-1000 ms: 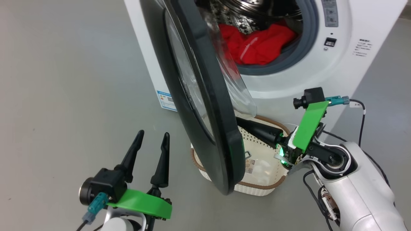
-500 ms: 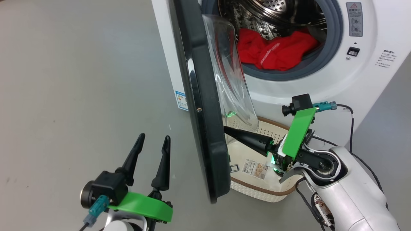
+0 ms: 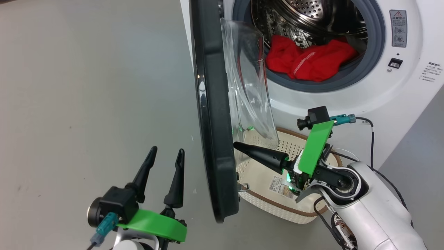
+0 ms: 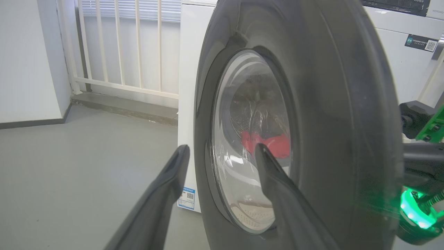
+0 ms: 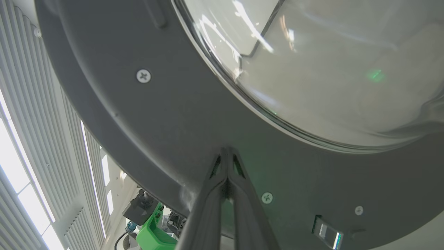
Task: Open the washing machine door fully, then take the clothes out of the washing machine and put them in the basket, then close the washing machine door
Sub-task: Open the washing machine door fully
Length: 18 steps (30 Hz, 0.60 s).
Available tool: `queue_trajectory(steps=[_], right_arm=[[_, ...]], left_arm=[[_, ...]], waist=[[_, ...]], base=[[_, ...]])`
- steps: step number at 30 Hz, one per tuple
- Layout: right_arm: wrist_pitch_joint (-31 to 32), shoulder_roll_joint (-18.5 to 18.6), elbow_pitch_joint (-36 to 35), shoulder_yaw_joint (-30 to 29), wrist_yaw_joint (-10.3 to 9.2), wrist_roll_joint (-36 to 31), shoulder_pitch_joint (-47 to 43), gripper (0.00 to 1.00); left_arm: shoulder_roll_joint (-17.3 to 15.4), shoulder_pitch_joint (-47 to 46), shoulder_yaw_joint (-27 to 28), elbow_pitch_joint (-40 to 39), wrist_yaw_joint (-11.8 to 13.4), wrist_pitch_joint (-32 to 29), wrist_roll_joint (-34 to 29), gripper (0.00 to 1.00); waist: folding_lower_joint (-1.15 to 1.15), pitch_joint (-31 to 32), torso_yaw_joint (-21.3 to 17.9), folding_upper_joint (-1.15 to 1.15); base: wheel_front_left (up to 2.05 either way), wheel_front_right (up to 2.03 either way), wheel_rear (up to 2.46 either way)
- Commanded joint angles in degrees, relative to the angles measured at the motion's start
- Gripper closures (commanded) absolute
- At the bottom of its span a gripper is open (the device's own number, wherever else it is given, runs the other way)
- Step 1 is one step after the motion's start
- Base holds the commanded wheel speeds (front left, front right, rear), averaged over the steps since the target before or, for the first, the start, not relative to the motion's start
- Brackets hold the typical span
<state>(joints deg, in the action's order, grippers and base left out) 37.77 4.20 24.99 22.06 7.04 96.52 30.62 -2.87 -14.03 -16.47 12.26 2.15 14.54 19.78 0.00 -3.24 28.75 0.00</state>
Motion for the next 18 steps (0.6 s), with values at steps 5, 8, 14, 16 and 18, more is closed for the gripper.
queue_trajectory(steps=[5, 8, 14, 16, 18], right_arm=[[-0.6, -1.0, -1.6, 2.0, 0.45, 0.9, 0.2, 1.00], [-1.2, -0.6, -1.7, 2.5, 0.45, 1.0, 0.3, 1.00], [-6.1, 1.8, -2.8, 3.9, 0.45, -4.1, 0.3, 0.91], [-9.5, 3.0, -3.7, 4.2, 0.45, -7.9, 0.0, 0.47], [-13.9, 4.3, -4.4, 4.9, 0.45, -13.4, -0.5, 0.00]], left_arm=[[-1.1, -0.4, 1.5, -1.6, 0.8, 0.3, 0.7, 0.00], [-1.2, -0.3, 1.6, -1.8, 1.0, 0.3, 1.0, 0.00], [-1.3, -0.1, 1.8, -2.2, 1.2, 0.3, 1.5, 0.00], [-1.3, 0.0, 1.8, -2.3, 1.2, 0.3, 1.7, 0.00], [-1.4, 0.2, 1.9, -2.4, 1.3, 0.3, 1.9, 0.00]], waist=[[0.00, 0.0, 0.4, 0.00], [0.00, -0.2, 0.5, 0.00], [0.00, -0.4, 0.3, 0.00], [0.00, -0.4, 0.2, 0.00], [0.00, -0.3, 0.0, 0.00]], base=[[0.00, 0.00, 0.00], [0.00, 0.00, 0.00], [0.00, 0.00, 0.00], [0.00, 0.00, 0.00], [0.00, 0.00, 0.00]])
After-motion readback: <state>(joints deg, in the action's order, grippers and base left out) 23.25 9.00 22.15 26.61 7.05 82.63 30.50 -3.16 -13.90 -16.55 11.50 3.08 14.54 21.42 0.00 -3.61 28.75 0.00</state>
